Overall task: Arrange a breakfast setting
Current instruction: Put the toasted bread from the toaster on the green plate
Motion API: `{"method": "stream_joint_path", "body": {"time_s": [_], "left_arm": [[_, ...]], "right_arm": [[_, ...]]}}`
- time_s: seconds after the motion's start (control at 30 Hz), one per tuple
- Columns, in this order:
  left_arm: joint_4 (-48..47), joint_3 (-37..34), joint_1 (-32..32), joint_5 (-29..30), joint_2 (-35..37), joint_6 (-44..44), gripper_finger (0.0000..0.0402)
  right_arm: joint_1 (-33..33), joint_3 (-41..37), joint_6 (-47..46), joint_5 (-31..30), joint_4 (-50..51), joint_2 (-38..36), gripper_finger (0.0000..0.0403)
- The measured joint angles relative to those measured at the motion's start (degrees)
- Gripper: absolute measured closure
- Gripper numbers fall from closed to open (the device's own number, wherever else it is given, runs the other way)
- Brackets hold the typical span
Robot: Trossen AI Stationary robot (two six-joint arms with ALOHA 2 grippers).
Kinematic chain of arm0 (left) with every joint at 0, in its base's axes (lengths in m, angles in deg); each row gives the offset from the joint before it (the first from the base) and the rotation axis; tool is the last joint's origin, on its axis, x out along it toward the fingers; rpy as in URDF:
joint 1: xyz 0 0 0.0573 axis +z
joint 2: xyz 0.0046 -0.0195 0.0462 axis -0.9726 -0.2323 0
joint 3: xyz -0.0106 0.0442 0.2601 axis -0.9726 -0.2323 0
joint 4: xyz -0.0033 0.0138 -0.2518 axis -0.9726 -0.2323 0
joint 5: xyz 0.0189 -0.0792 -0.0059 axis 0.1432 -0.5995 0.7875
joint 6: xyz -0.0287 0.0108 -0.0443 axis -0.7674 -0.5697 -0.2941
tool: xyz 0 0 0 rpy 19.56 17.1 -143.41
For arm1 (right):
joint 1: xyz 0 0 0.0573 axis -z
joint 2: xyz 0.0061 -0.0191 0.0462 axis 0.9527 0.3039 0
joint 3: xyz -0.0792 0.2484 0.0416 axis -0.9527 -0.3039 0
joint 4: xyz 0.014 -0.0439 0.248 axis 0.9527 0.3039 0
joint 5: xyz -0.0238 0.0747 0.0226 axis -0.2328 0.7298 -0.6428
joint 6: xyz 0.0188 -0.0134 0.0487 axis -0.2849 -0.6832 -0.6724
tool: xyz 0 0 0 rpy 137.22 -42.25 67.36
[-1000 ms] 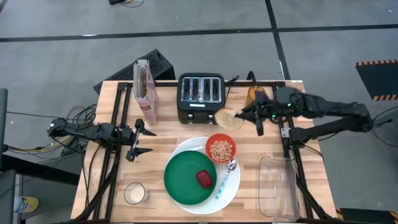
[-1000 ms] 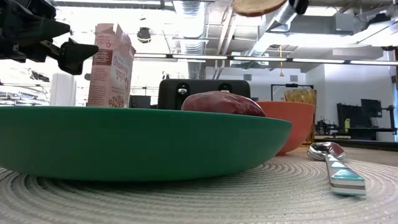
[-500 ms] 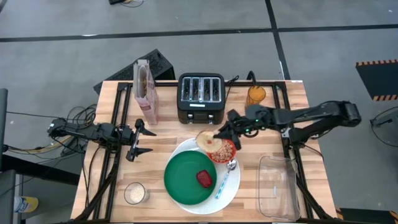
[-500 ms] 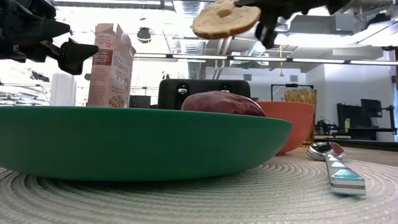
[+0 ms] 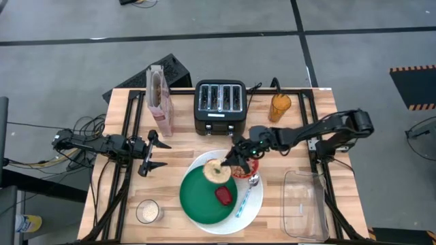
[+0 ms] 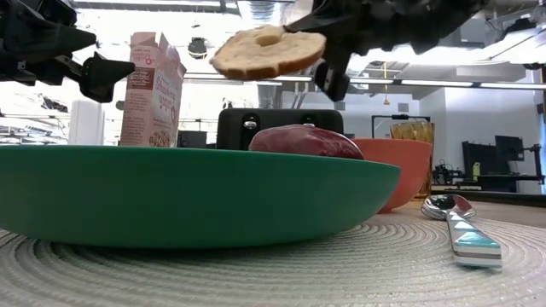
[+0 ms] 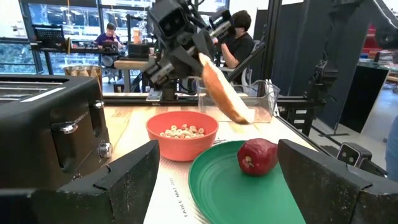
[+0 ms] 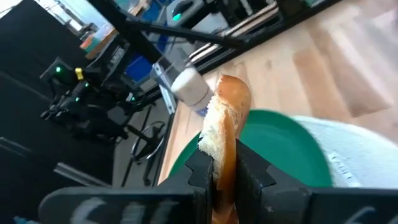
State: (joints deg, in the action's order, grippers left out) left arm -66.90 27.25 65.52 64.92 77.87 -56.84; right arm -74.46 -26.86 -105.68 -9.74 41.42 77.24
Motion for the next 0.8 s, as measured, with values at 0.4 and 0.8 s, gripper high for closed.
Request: {"method": "stream_joint_path", "body": {"time_s": [0.4,0.8], "left_arm": [[0.02,0.01,-0.02,0.00,0.00,0.00,0.0090],[0.02,0.01,-0.02,0.01,0.00,0.00,0.0090]], "right_arm": [[-1.27,0.31,-4.80,1.39,-9.75,9.73,0.0342],[-2.41,1.02,-15.82,2.45,-23.60,17.22,0.0342]]}}
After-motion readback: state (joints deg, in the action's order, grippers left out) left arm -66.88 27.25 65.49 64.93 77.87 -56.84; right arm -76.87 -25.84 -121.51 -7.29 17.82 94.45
